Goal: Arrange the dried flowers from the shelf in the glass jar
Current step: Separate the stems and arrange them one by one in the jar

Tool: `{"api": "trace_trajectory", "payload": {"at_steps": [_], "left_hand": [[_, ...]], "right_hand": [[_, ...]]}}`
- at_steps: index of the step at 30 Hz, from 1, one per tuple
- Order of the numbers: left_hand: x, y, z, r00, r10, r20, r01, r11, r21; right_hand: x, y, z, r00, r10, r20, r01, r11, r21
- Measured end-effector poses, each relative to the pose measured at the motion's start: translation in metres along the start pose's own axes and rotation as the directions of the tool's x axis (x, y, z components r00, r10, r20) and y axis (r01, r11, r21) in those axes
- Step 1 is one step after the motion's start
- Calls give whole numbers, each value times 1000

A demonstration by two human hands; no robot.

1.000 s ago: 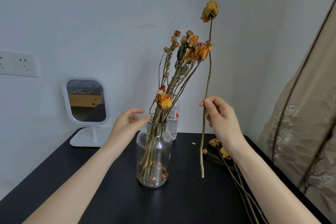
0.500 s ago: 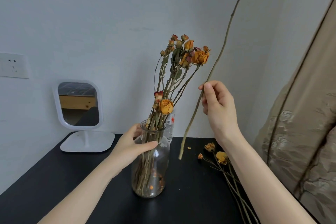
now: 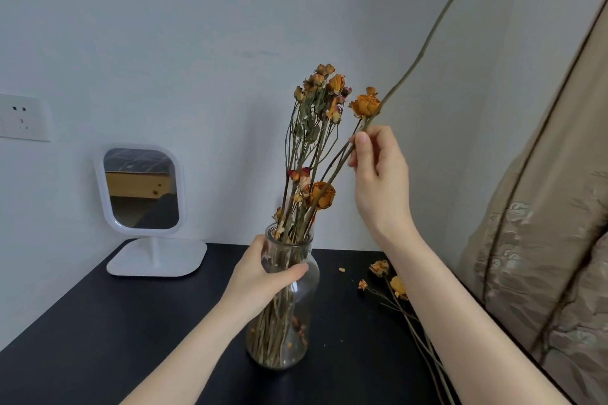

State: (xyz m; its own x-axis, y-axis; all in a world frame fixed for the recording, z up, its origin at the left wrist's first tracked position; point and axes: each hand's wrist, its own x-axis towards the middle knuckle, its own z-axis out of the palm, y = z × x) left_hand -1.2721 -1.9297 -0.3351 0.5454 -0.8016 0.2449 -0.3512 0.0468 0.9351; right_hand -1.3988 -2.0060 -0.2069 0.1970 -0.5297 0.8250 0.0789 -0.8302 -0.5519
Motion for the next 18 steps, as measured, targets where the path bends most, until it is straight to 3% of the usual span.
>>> {"api": "trace_trajectory", "payload": {"at_steps": [9,15,18], "left_hand": [[-2,-3,0,1000,-14,-10,13,999,-46],[-2,-4,1,1000,-17,-24,16,998,-57],[-2,-6,1,999,-24,-34,23,999,-41]], "right_hand": [[-23,7,10,969,73,237,-55,995,-82],[-27,9,10,956,122,266,-65,974,-216],[-16,1,8,951,170,258,-141,982,-125]]}}
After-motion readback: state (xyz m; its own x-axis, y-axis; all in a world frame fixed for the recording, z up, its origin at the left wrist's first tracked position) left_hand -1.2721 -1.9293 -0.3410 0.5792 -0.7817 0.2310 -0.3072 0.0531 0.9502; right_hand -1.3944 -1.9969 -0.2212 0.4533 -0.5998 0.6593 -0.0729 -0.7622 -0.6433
